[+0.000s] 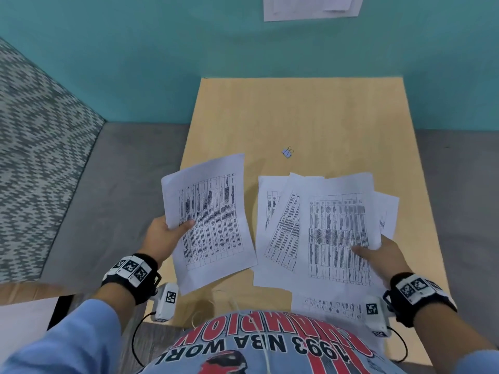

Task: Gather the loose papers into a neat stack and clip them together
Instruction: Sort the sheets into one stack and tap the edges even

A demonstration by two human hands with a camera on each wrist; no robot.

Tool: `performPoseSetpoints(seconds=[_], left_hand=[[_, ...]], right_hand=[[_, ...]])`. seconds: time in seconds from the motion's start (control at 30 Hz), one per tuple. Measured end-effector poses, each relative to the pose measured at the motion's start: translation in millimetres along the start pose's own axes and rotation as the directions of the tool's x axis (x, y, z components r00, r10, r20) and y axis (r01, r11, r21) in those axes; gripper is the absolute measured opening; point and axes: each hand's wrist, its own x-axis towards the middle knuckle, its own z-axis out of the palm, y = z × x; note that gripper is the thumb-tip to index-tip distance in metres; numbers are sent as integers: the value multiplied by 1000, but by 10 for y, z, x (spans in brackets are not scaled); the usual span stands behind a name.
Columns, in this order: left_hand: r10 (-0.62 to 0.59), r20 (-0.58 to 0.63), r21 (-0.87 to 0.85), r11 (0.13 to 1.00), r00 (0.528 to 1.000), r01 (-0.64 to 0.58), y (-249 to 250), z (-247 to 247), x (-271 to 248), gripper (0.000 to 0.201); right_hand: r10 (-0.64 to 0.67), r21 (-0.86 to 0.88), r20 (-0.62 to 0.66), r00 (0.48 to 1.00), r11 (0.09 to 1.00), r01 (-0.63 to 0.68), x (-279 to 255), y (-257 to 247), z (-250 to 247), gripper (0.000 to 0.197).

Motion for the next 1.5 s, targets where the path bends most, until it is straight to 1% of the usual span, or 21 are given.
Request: performPoseSetpoints(seconds=[0.1, 0.17, 0.3, 0.37, 0.47, 0.53, 0.6, 0.7, 0.77, 0.9, 1.0, 1.17, 1.23, 1.27, 1.37, 1.5], left_hand=[[-9, 4, -22, 1000, 1000, 9, -1, -43, 6, 24], [-4, 2, -11, 1000, 1000, 4, -1, -71, -9, 24], [-10, -3, -5, 1000, 1000, 10, -28, -132, -50, 13], [-20, -11, -15, 1000, 1000, 20, -59, -144, -63, 14], [-50, -28, -15, 999, 998, 50, -116, -156, -62, 18], [-56, -25, -10, 998, 998, 56, -131, -181, -66, 17], [-65, -19, -23, 998, 998, 64, -146, -185, -54, 18], [-80, -15, -5, 997, 997, 80, -182, -194, -26, 21], [-84, -11, 12, 996, 996, 84, -206, -209, 1, 21], [-69, -16, 59, 996, 997, 70, -208, -193, 27, 21], [-62, -14, 78, 995, 998, 63, -187, -179, 21, 24], [-45, -8, 103, 994, 999, 45, -158, -152, -14, 28], [-45, -3, 107, 993, 999, 45, -141, -152, -24, 28], [-43, -3, 108, 993, 999, 43, -129, -153, -31, 27], [-41, -13, 101, 994, 999, 42, -105, -157, -37, 24], [-38, -14, 83, 996, 999, 39, -74, -131, -58, 7]], right_hand=[[-53, -141, 77, 996, 988, 63, 18, -131, 54, 29], [-91, -192, 117, 989, 975, 112, 15, -224, 159, 22], [-131, -250, 52, 990, 958, 139, 45, -352, 510, 15], [-149, -263, 13, 989, 953, 147, 110, -382, 700, 20], [-168, -369, -23, 986, 918, 148, 217, -373, 942, 31], [-193, -420, 9, 981, 890, 179, 202, -401, 1067, 28], [-183, -441, 31, 983, 880, 178, 156, -422, 1112, 27], [-167, -429, 27, 986, 889, 163, 137, -387, 1125, 34], [-146, -411, 30, 989, 900, 145, 131, -384, 1136, 34], [-123, -428, -23, 992, 898, 101, 98, -429, 1169, 33], [-144, -415, -21, 989, 902, 122, 75, -454, 1201, 37], [-128, -367, 37, 991, 921, 133, 76, -478, 1182, 31], [-151, -325, 32, 988, 933, 153, 56, -454, 1167, 21], [-158, -304, 23, 987, 940, 157, 33, -453, 1141, 15], [-155, -217, -4, 988, 965, 151, -3, -395, 1047, 16], [-129, -207, 30, 991, 969, 133, -38, -294, 874, 17]])
